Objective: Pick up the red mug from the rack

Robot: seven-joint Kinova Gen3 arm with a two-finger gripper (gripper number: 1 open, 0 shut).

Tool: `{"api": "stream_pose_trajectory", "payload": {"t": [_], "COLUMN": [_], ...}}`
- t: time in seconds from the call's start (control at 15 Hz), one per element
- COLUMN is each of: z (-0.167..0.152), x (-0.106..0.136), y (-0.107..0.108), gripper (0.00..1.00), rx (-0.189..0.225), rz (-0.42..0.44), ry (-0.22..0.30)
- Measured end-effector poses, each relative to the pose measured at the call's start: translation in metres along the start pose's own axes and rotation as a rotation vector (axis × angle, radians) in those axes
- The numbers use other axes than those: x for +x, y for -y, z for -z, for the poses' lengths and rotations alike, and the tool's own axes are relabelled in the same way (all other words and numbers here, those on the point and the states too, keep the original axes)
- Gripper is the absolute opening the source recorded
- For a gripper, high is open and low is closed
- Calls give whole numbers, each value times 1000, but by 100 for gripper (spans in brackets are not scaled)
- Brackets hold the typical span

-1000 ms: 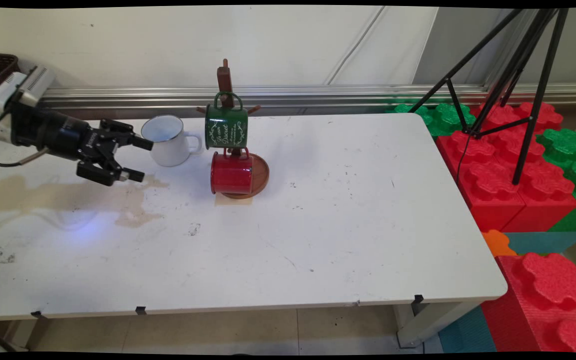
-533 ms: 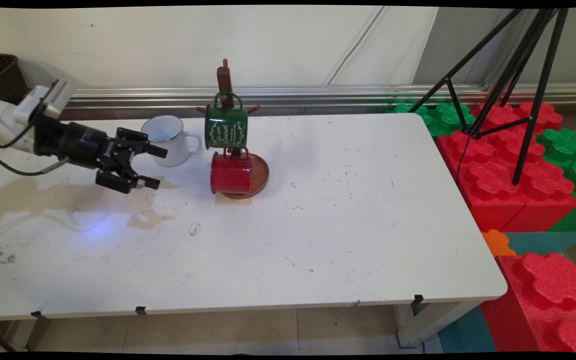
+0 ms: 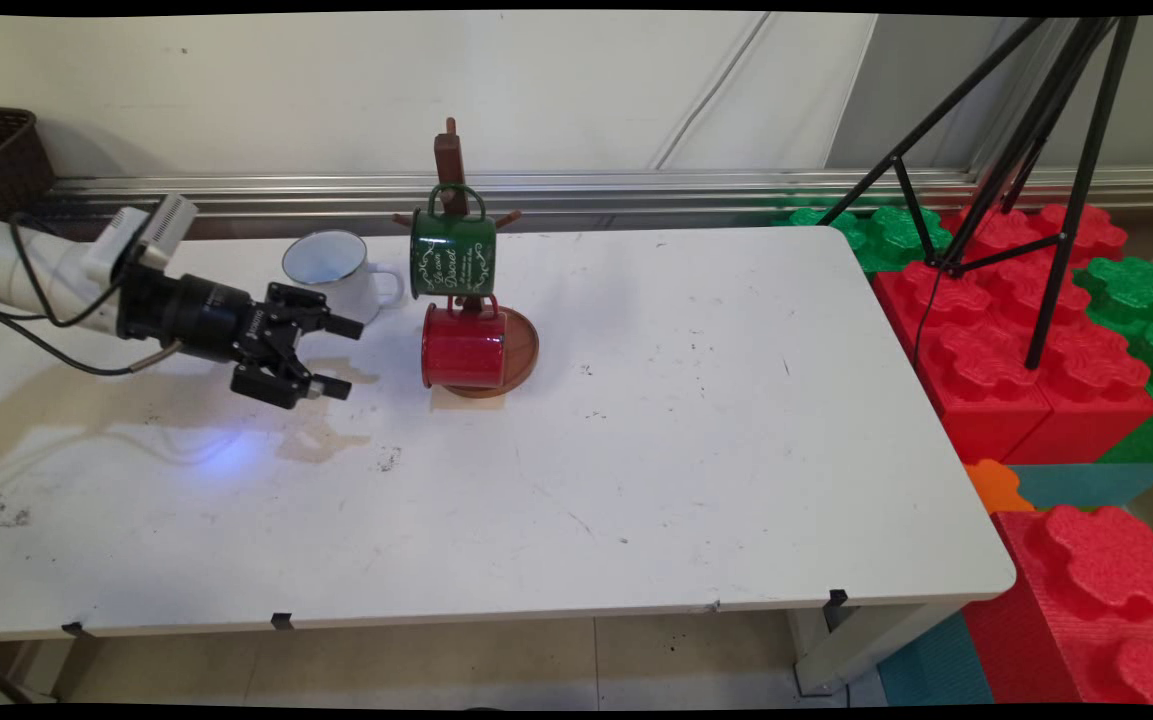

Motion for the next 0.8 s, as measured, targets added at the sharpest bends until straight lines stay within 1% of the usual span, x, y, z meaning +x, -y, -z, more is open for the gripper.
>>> {"api": "stream_pose_trajectory", "payload": {"t": [0.47, 0.8], "z": [-19, -30], "x": [-15, -20], "y": [3, 3], "gripper": [100, 100], "rx": [-8, -15], "rz": [15, 31], "ry": [-11, -27]}}
